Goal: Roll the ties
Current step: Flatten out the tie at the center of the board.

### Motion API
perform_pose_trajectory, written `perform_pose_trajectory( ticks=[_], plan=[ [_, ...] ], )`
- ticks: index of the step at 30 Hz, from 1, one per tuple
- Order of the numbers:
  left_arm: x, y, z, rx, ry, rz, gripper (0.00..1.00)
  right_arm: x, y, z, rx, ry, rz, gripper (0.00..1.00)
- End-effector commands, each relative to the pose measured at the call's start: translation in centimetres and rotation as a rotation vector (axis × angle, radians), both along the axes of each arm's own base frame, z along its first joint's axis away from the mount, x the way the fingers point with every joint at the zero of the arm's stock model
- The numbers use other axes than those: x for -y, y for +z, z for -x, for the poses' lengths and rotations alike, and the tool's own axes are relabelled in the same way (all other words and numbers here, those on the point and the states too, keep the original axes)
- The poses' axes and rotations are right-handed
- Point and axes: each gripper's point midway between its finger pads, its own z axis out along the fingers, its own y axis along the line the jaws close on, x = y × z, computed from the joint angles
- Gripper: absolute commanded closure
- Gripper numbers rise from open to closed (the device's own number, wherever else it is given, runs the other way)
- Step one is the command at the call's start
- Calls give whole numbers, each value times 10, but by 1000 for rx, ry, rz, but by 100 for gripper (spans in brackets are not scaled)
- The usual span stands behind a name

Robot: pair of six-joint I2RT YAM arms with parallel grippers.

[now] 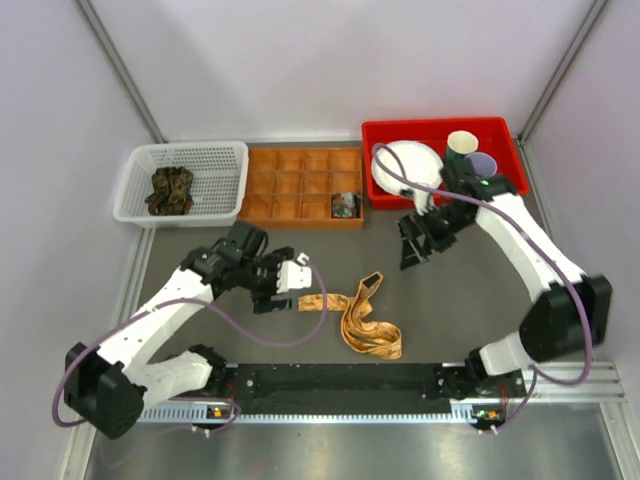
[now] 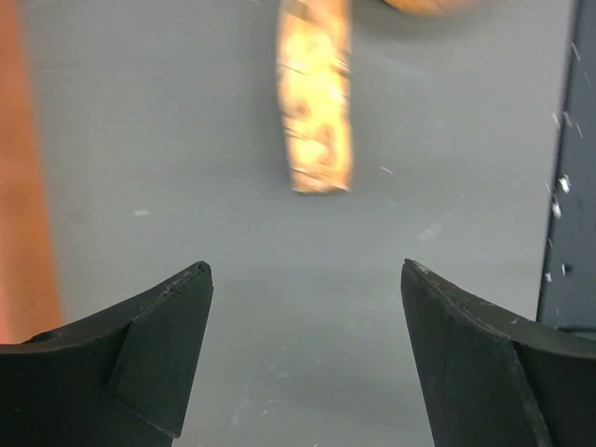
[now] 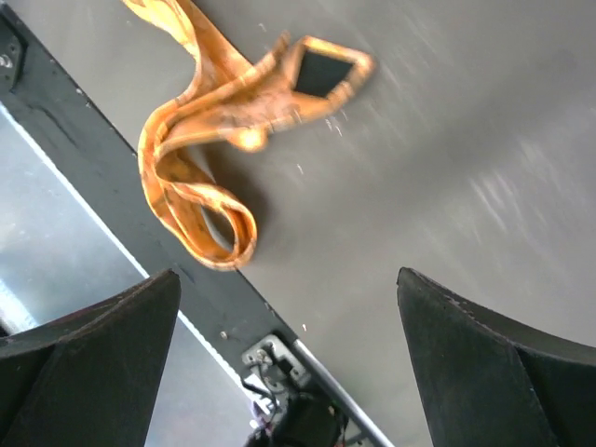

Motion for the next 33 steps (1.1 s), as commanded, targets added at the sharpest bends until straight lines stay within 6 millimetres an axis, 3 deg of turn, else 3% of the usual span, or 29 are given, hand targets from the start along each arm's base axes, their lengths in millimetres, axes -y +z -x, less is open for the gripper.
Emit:
perform_pose_trajectory(
  ticks=[1, 5, 10, 14, 22, 27, 33],
  plan=[
    [15, -1, -2, 172, -175, 62, 14, -52, -6, -31, -65, 21, -43, 3],
    [18, -15, 1, 93, -215, 0, 18, -74, -37, -38, -185, -10, 19, 1],
    [20, -23, -7, 66, -183, -12, 19, -98, -68, -30, -298, -45, 91, 1],
    [19, -26, -2, 71, -193, -6, 19, -109, -82, -21, -411, -66, 90, 1],
    [21, -26, -7, 64, -167, -1, 20, -119, -103, -15, -418, -113, 183, 1],
    [19, -31, -4, 51, -178, -15, 20, -108, -113, -15, -377, -116, 291, 1],
    [16, -32, 0, 53, -195, -22, 21, -66, -97, -20, -251, -115, 410, 1]
  ],
)
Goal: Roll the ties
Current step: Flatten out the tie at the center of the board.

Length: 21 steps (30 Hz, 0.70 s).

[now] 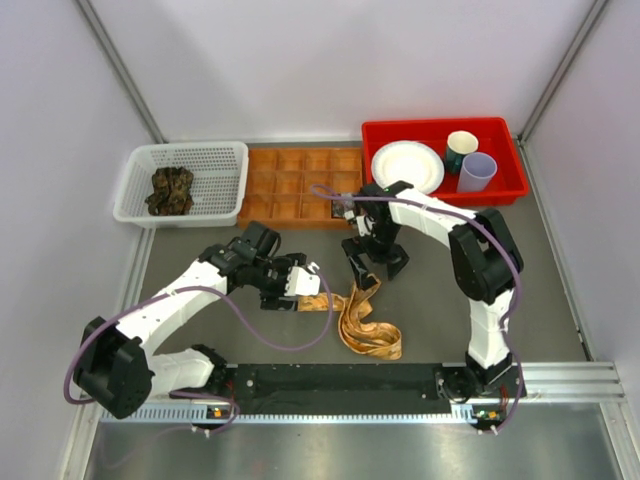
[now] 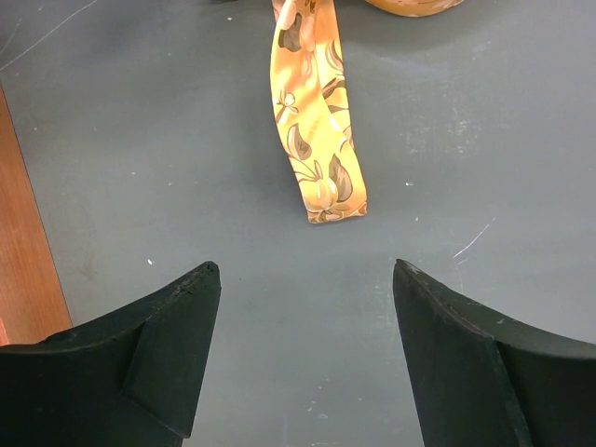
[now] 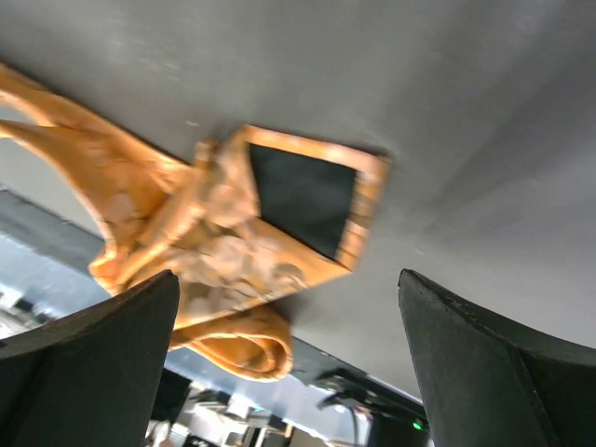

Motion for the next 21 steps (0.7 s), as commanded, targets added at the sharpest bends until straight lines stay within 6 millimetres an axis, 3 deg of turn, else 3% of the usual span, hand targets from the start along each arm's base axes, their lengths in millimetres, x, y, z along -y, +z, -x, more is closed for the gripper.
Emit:
perform_pose_trajectory(
  ticks=[1, 5, 9, 18, 21],
  plan=[
    [3, 3, 3, 12, -32, 21, 21, 29, 28, -14, 124, -1, 57, 1],
    [2, 3, 2, 20, -22, 17, 21, 12, 22, 2, -6, -81, -43, 1],
    [0, 3, -2, 15, 4, -3, 21, -13, 17, -2, -70, -122, -99, 1],
    [-3, 6, -4, 8, 48, -10, 21, -42, 7, -11, -129, -144, -144, 1],
    [-5, 3, 2, -8, 42, -13, 23, -47, 8, -10, -136, -150, -160, 6]
  ],
)
